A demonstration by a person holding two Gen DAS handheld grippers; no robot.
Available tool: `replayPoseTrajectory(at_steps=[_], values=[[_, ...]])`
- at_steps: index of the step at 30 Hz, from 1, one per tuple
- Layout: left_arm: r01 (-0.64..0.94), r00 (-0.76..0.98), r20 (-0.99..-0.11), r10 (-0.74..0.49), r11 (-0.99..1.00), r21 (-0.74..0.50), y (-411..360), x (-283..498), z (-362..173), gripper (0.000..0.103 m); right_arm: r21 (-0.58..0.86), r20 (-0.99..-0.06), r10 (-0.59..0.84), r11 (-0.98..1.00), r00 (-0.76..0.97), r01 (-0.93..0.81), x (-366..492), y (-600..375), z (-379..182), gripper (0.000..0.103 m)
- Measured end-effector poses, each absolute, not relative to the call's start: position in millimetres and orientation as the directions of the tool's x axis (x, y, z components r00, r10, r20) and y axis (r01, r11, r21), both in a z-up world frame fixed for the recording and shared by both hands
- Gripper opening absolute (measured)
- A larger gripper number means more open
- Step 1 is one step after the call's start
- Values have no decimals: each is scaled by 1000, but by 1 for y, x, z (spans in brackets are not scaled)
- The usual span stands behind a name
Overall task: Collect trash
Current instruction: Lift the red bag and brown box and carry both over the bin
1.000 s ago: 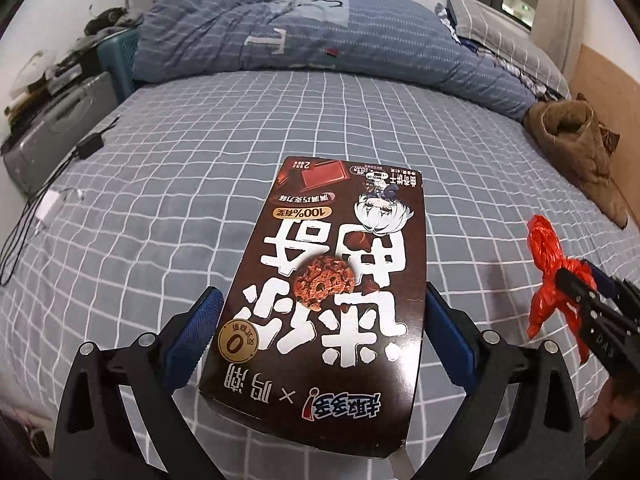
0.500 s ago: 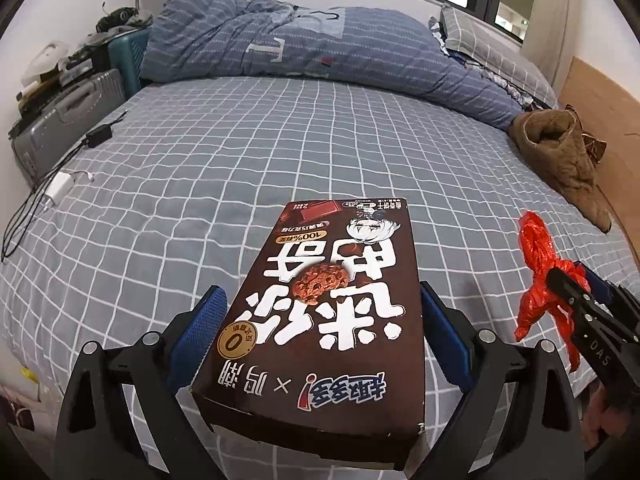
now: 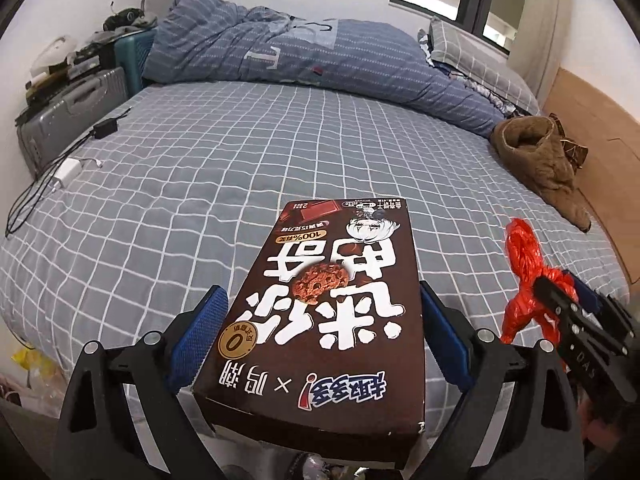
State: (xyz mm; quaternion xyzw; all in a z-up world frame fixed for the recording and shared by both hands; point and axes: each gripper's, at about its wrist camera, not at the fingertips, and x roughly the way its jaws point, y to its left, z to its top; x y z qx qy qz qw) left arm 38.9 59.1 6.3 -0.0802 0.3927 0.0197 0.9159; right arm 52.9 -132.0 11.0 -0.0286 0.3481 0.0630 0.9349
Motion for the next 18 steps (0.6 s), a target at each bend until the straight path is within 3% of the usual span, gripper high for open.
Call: replayPoseTrajectory(at_steps=[18], values=[[-104, 719, -695, -1, 989, -109, 38, -48, 14, 91, 17, -652, 123, 989, 748, -149, -35, -139, 12, 45]])
